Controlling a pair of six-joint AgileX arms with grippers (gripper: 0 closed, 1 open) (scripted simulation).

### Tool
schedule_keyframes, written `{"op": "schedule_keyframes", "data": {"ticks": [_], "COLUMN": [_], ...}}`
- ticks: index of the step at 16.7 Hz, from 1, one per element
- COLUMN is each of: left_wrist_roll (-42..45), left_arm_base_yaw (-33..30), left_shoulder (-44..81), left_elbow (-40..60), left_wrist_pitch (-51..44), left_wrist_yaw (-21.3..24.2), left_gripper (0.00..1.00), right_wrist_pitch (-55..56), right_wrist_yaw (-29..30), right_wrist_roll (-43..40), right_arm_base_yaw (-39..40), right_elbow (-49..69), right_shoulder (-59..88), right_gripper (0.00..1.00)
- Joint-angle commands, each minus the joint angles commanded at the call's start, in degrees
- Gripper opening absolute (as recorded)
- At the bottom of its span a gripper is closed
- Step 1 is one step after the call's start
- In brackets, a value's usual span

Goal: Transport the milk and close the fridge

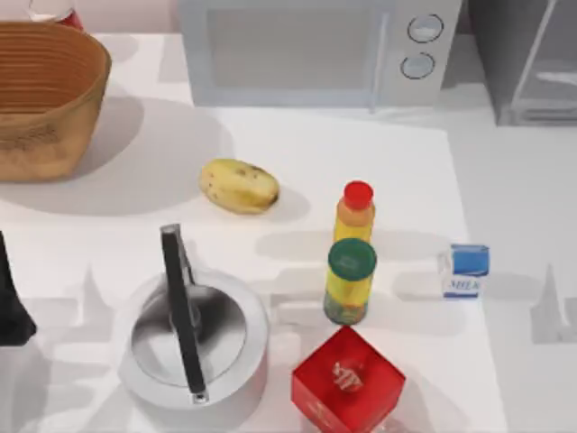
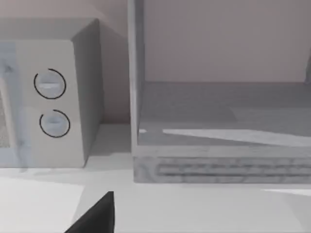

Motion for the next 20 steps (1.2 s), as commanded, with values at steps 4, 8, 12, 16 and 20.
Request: {"op": "schedule_keyframes", "data": {"ticks": [4, 8, 12, 16, 20], "left_wrist_roll": [0.0, 0.0, 0.0, 0.0, 0.0], "left_arm_base_yaw": [0.0, 0.0, 0.0, 0.0, 0.0], "left_shoulder": [0.0, 0.0, 0.0, 0.0, 0.0], "left_elbow": [0.0, 0.0, 0.0, 0.0, 0.0], "left_wrist_pitch": [0.0, 0.0, 0.0, 0.0, 0.0], "left_wrist_yaw": [0.0, 0.0, 0.0, 0.0, 0.0], "left_gripper": [1.00, 1.00, 1.00, 1.00, 1.00], "right_wrist_pitch": [2.1, 12.0, 23.8, 34.1, 41.2], "right_wrist_yaw": [2.1, 13.3, 30.3, 44.8, 52.6], "right_wrist_roll": [0.1, 0.2, 0.6, 0.8, 1.0], "right_arm_base_yaw": [2.1, 13.3, 30.4, 44.6, 52.3], "right_elbow": [0.1, 0.5, 0.8, 1.0, 1.3], "right_shoulder": [2.1, 12.1, 25.0, 36.1, 43.4], "right_gripper": [1.00, 1.00, 1.00, 1.00, 1.00]}}
